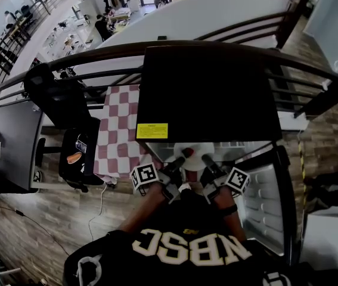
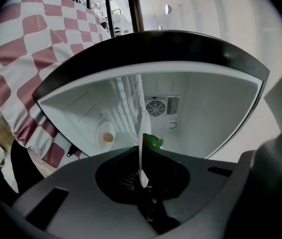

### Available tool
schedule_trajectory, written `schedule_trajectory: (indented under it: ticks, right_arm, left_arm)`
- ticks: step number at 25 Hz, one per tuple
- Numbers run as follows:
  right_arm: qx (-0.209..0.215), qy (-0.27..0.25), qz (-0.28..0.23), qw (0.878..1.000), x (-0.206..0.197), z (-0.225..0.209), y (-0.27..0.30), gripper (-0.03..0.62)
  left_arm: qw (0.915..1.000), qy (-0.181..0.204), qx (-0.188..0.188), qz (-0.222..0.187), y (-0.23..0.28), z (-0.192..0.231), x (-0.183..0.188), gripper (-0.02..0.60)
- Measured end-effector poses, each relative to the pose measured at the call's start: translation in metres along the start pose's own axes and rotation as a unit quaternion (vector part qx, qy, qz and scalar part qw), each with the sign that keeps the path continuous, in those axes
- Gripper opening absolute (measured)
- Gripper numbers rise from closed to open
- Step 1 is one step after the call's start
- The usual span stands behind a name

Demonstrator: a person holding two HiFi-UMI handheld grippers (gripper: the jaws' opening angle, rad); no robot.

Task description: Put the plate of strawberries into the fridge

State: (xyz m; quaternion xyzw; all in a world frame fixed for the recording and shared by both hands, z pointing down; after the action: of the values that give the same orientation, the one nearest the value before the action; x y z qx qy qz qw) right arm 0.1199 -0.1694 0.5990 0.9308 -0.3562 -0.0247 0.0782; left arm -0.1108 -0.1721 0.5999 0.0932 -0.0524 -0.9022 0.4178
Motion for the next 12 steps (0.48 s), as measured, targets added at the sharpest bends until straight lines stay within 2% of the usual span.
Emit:
schedule_trajectory:
  ticks: [8, 12]
  right_arm:
    - [-0.017, 0.008, 0.005, 1.0, 0.013, -0.001, 0.007, 0.046]
    - [-0.004, 0.023, 0.005, 1.0, 0.017, 0.0, 0.012, 0.046]
  left_arm:
    - [1.0, -0.001, 0.003, -0.003, 0.012, 0.0, 0.007, 0.028]
    - [0.9999, -0.002, 0.002, -0.01, 0.015, 0.0, 0.008, 0.028]
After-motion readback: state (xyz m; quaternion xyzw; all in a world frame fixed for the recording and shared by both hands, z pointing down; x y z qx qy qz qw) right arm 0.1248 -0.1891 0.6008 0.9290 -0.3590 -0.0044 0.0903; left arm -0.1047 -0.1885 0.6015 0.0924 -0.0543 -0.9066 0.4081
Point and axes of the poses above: the fingertips, and each gripper's own axes: y forward along the fingers, z to its left, x out of its top, the point moved 10 cm from there along -y, backward along the fingers, and after that the axes turned 8 degrees about y, right-handed, at the moved point
